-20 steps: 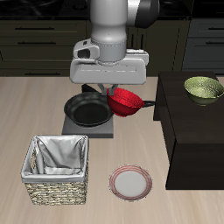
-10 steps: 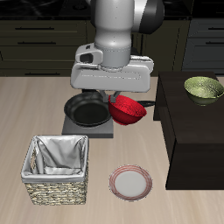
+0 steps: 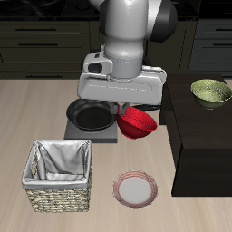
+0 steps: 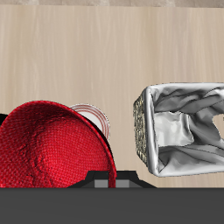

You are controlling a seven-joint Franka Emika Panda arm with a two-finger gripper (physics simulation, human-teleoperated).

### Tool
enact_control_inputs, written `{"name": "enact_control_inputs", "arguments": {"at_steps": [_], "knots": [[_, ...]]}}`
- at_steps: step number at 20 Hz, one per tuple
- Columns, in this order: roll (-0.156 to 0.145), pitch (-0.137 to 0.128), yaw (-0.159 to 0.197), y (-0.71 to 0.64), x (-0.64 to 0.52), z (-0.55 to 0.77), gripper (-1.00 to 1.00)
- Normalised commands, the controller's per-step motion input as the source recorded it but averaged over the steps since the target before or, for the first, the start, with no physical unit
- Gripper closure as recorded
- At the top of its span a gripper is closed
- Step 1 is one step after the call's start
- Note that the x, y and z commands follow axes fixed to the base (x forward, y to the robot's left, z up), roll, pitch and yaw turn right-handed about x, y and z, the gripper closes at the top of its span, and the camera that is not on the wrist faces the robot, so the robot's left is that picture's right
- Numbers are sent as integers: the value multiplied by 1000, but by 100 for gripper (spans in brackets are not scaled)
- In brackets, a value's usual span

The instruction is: Place the red bowl on the plate

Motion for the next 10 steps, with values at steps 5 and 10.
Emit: {"name": "enact_control_inputs", "arguments": {"at_steps": [5,10], "knots": [[46,22,27,186,99,-142,100],[-2,9,-8,25,192,-47,100]]}}
